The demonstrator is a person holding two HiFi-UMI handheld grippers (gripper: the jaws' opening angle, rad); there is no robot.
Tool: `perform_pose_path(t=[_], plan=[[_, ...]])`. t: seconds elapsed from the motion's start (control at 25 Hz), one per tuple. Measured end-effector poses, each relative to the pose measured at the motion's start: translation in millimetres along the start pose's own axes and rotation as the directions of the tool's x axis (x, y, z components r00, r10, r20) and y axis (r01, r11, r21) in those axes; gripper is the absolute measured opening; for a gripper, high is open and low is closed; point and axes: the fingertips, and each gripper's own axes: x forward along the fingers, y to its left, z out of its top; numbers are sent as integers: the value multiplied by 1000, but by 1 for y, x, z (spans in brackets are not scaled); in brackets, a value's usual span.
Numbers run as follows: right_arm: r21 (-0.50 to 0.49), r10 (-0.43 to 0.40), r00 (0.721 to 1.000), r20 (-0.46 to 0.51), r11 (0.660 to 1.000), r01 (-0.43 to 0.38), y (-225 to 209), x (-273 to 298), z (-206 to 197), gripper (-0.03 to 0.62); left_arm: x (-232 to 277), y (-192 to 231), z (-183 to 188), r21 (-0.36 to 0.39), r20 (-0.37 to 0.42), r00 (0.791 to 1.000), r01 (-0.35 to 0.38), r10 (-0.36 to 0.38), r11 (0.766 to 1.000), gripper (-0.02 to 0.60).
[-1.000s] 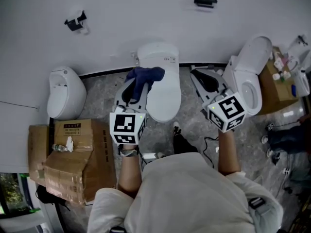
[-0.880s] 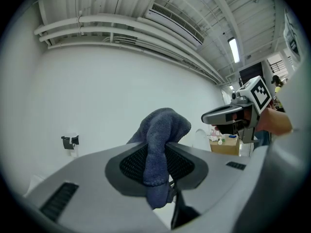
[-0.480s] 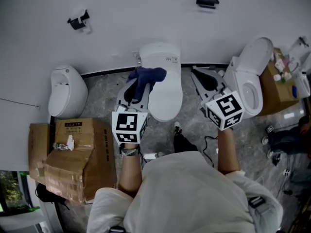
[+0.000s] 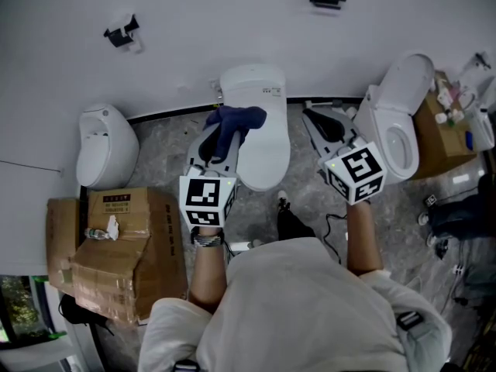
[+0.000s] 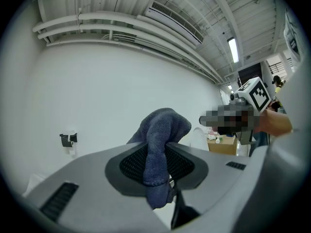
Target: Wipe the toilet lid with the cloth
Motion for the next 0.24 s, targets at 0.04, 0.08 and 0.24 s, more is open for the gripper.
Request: perform_pose_path(t=[0.04,0.08,0.24], plan=[[0,-1,1000,-1,1000,1,0,0,0,32,0,0,0,2,-1,1000,0,0,1000,99],[1,0,1000,-2,1000,0,0,0,-1,32,1,1,0,5,-2,1000,0,0,1000,99],[-1,4,1000,-7,1000,-4,0,2,-4,32,3,2,-1,5,2,1000,2,-2,1000,100]])
